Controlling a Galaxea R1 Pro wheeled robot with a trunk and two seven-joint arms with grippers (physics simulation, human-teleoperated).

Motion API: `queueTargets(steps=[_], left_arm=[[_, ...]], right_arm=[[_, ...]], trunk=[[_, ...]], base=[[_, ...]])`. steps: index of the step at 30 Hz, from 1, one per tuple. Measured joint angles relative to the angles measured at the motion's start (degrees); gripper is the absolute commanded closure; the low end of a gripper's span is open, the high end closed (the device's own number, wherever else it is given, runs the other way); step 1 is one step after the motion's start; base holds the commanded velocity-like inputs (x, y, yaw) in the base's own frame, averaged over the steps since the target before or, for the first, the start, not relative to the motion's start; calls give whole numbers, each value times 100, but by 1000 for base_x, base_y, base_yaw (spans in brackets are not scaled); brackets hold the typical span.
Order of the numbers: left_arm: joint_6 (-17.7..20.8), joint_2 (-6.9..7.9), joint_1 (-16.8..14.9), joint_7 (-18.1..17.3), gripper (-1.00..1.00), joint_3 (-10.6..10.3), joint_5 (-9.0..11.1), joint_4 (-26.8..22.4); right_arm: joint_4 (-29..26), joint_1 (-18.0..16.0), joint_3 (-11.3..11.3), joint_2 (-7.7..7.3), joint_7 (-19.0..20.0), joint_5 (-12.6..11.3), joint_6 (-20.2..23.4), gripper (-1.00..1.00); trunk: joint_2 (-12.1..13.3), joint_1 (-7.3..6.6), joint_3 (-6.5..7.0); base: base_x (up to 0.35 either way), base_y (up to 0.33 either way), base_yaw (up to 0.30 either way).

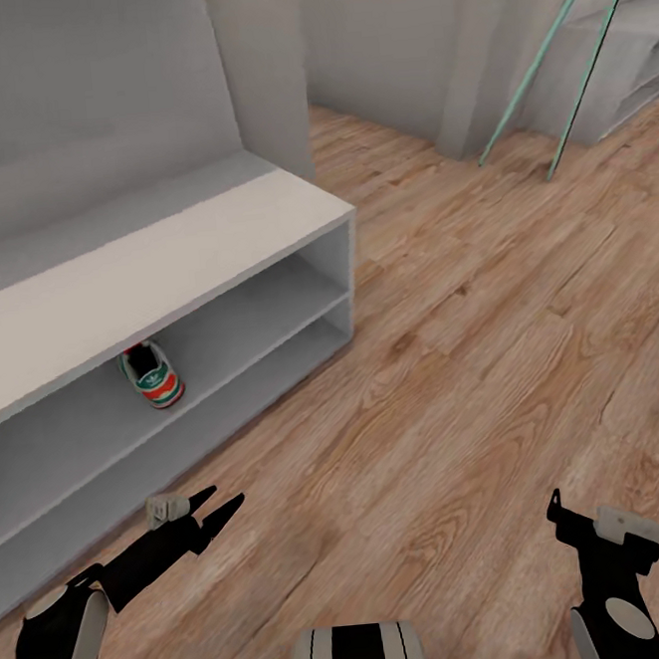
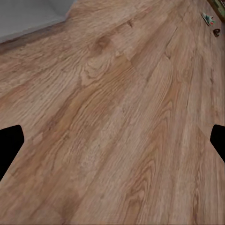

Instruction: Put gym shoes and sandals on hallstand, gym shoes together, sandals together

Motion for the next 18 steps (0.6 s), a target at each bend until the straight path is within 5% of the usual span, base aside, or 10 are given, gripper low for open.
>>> queueTargets(steps=[6, 18], left_arm=[[0, 0, 0, -5, -100, -2, 0, 0], [0, 0, 0, 0, -100, 7, -2, -1]], right_arm=[[7, 0, 2, 0, 0, -2, 0, -100], [10, 0, 3, 0, 0, -5, -1, -100]], trunk=[[0, 0, 0], [0, 0, 0]], base=[[223, -177, -242], [125, -28, -285]])
